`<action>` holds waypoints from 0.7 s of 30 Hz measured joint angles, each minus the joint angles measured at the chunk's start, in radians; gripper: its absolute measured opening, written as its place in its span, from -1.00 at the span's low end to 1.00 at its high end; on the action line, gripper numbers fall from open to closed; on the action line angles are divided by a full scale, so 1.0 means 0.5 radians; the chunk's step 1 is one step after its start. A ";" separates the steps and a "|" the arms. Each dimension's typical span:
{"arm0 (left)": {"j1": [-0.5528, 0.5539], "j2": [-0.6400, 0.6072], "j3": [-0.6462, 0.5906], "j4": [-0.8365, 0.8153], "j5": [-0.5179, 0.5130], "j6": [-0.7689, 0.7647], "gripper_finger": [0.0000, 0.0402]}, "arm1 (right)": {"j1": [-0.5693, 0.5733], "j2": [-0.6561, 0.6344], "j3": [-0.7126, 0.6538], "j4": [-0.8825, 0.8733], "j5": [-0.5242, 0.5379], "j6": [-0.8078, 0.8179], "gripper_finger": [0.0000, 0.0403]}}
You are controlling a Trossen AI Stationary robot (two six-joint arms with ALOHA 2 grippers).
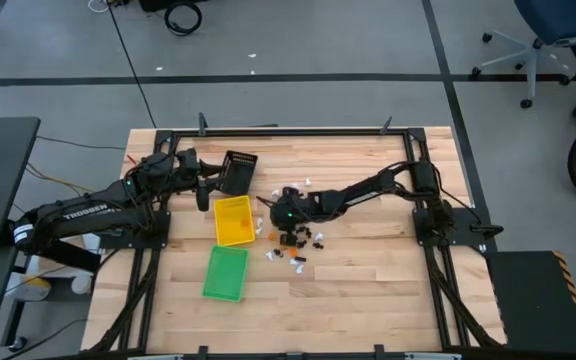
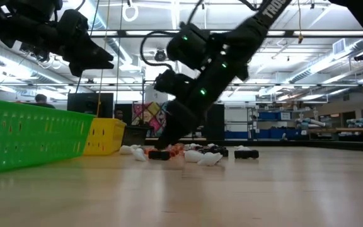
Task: Sort Halloween decoration
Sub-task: Put the orange pumpkin toy into the yellow basket
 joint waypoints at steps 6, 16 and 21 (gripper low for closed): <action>0.000 0.000 0.000 0.001 0.000 0.000 -0.30 | 0.003 -0.002 0.304 -0.232 0.083 -0.039 -0.46; 0.000 0.000 0.000 0.000 0.000 0.000 -0.30 | 0.068 0.081 0.403 0.384 -0.195 -0.056 -0.46; 0.000 0.000 0.000 -0.001 0.000 0.000 -0.30 | 0.069 0.231 0.418 0.603 -0.244 -0.033 -0.46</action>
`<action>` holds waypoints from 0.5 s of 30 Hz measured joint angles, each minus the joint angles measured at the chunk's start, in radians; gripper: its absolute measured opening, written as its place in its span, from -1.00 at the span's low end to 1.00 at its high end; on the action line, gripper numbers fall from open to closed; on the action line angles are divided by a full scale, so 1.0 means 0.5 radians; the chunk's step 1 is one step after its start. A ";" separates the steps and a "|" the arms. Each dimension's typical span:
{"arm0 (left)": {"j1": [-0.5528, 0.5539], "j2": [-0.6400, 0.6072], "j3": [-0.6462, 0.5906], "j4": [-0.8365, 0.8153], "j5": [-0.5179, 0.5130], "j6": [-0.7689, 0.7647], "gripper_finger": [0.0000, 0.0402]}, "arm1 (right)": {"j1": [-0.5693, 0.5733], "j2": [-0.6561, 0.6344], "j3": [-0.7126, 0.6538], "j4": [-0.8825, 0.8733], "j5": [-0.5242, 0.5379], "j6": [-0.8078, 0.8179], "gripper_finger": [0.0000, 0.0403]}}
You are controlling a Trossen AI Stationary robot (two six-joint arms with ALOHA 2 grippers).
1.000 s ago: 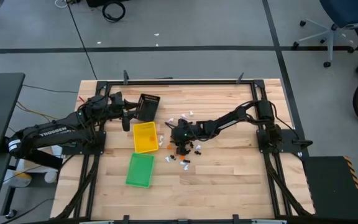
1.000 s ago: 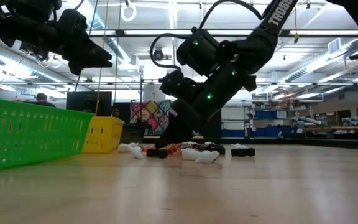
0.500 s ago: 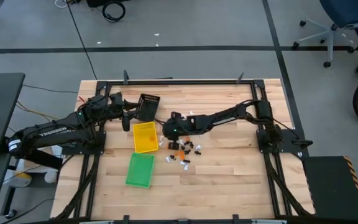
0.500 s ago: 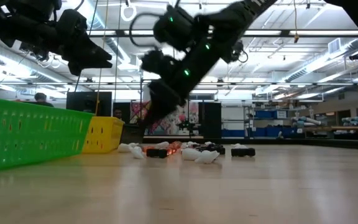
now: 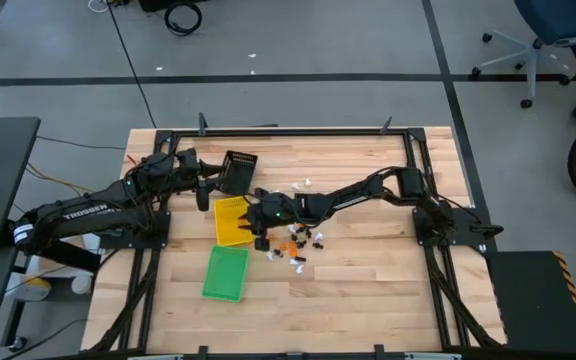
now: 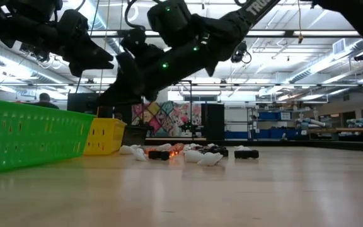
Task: Sort Halloween decoration
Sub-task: Put the orange pumpkin toy into the yellow basket, then put the white ghost plush toy into the black basket
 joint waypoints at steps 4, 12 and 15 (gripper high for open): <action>0.001 0.000 0.000 -0.003 0.000 0.000 -0.30 | -0.005 0.073 0.081 0.004 -0.034 0.040 -0.46; -0.004 0.000 -0.001 -0.022 0.000 -0.001 -0.30 | -0.036 0.116 0.108 -0.057 -0.140 0.104 -0.11; -0.004 0.000 -0.002 -0.018 0.000 -0.001 -0.30 | -0.048 0.078 0.108 -0.079 -0.139 0.101 0.02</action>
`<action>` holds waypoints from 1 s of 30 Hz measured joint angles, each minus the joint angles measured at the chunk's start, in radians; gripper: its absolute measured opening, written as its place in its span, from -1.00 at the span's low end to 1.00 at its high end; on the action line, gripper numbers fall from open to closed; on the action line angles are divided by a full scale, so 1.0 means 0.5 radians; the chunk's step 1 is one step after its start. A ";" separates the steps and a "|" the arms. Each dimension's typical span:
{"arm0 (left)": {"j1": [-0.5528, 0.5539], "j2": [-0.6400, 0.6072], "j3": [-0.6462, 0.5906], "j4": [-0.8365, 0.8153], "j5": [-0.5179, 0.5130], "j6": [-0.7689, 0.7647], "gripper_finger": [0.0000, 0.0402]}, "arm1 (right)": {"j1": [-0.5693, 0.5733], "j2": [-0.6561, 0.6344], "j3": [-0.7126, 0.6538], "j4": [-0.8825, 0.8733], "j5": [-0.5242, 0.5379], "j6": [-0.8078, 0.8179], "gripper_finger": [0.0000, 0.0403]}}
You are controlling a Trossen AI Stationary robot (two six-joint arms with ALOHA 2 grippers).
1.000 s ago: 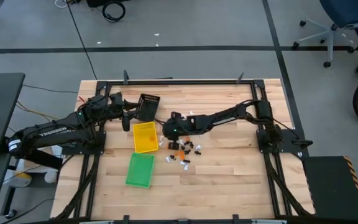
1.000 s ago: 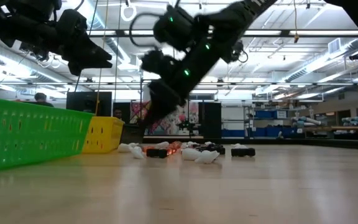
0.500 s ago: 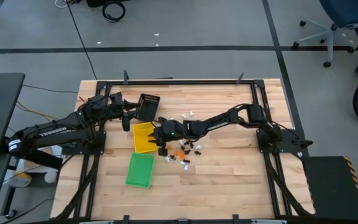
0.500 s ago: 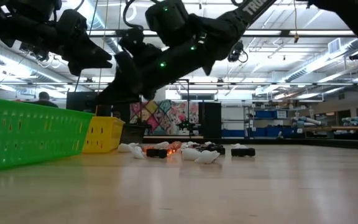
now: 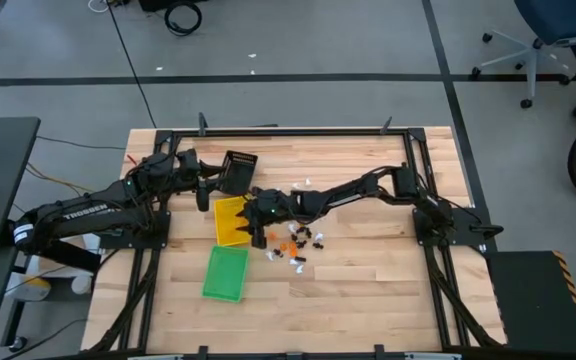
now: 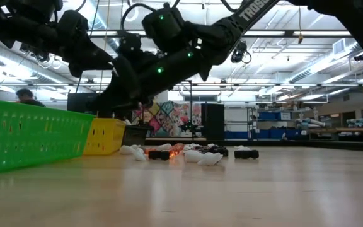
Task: Sort Halloween decoration
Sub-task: Put the white ghost plush toy into the black basket
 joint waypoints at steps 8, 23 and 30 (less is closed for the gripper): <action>0.000 -0.001 -0.001 -0.018 0.000 0.001 -0.30 | 0.006 -0.295 -0.009 -0.490 0.348 -0.142 0.06; 0.000 -0.001 -0.001 -0.030 0.000 0.000 -0.30 | -0.305 -0.345 -0.417 -0.393 0.407 -0.064 0.04; 0.000 0.000 -0.001 -0.026 0.000 0.000 -0.30 | -0.417 -0.329 -0.484 -0.392 0.316 -0.043 0.11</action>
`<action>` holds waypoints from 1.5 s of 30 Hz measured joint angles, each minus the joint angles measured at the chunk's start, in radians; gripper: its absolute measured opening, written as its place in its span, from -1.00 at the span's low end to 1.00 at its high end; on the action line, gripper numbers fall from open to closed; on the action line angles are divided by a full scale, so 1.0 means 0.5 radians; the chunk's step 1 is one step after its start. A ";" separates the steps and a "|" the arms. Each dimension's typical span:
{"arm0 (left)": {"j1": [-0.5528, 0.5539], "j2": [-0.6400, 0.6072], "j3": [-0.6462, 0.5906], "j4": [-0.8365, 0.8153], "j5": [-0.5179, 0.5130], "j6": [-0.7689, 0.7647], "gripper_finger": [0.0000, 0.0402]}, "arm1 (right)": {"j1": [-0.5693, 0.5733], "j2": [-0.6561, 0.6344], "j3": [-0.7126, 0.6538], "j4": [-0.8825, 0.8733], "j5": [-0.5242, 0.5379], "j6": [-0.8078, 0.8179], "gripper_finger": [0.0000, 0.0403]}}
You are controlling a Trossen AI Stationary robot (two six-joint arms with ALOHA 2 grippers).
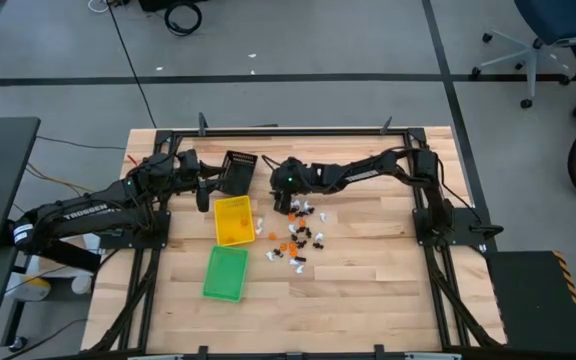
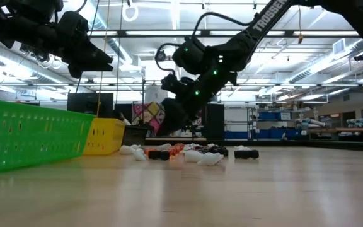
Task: Sort Halloween decoration
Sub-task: Put the white ghost plush toy into the black basket
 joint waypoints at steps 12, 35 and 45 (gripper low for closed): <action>-0.004 0.000 0.000 0.009 0.000 0.000 -0.30 | 0.004 0.138 0.009 -0.040 -0.052 0.183 0.11; -0.004 0.000 0.000 0.003 0.000 -0.001 -0.30 | 0.088 0.142 0.119 -0.248 -0.034 0.095 -0.64; -0.004 0.000 0.000 -0.006 0.000 -0.001 -0.30 | 0.159 0.153 0.356 -0.417 0.090 0.012 -0.64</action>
